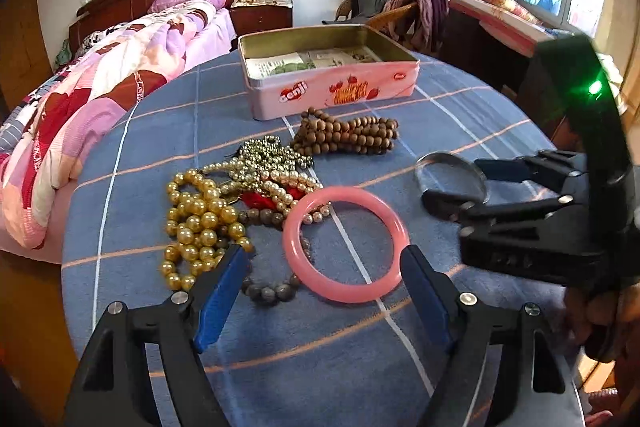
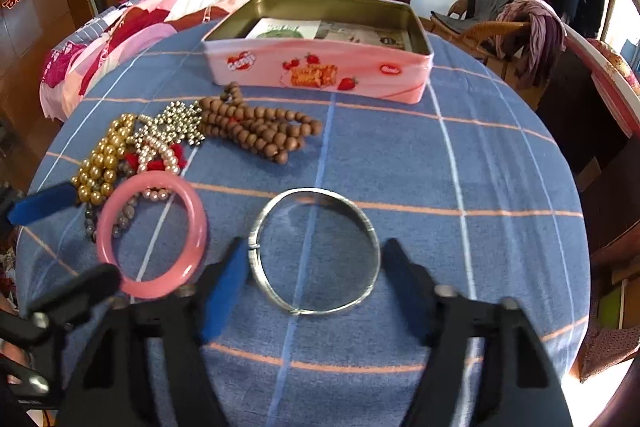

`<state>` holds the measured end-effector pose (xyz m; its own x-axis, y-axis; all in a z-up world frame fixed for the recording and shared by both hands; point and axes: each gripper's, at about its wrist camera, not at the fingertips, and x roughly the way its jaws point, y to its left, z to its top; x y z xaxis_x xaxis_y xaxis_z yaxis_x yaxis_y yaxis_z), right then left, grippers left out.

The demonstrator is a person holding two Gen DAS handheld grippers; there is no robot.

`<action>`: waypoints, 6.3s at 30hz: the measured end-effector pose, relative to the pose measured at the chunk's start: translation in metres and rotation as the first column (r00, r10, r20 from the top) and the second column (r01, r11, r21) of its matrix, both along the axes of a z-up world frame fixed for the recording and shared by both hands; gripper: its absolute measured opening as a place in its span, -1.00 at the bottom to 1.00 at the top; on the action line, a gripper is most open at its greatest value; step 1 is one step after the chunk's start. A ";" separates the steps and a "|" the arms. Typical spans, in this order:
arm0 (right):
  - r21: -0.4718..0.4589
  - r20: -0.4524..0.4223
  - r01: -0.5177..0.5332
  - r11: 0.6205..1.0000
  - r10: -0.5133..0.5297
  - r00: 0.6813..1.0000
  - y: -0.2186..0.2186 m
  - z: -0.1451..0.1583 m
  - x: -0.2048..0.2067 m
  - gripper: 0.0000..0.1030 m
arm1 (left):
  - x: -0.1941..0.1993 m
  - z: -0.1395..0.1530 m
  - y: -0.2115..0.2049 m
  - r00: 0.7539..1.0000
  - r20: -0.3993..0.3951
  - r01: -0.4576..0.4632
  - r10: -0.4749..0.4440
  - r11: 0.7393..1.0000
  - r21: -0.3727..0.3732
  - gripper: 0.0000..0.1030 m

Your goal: Organize jewelry

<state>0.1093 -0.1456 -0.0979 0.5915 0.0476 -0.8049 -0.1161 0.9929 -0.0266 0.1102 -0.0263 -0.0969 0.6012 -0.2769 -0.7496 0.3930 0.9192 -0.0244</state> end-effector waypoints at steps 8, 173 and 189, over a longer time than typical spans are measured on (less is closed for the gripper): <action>0.119 0.015 0.089 0.989 -0.092 0.996 -0.030 0.004 0.000 0.34 | 0.010 -0.011 -0.033 0.999 -0.013 0.053 -0.052 0.995 0.083 0.55; 0.174 0.244 0.150 0.973 -0.191 0.951 -0.022 0.035 0.033 0.62 | 0.037 0.008 0.091 0.935 0.058 -0.346 0.350 0.936 -0.067 0.64; 0.162 0.286 0.107 0.981 -0.151 0.946 -0.009 0.037 0.017 0.60 | 0.070 -0.015 0.068 0.934 -0.106 -0.345 0.340 0.938 -0.029 0.16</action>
<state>0.1267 -0.1546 -0.0606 0.8104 0.0558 -0.5832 0.0050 0.9948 0.1022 0.1800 0.0420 -0.1115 0.5898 -0.1032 -0.8009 0.0480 0.9945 -0.0928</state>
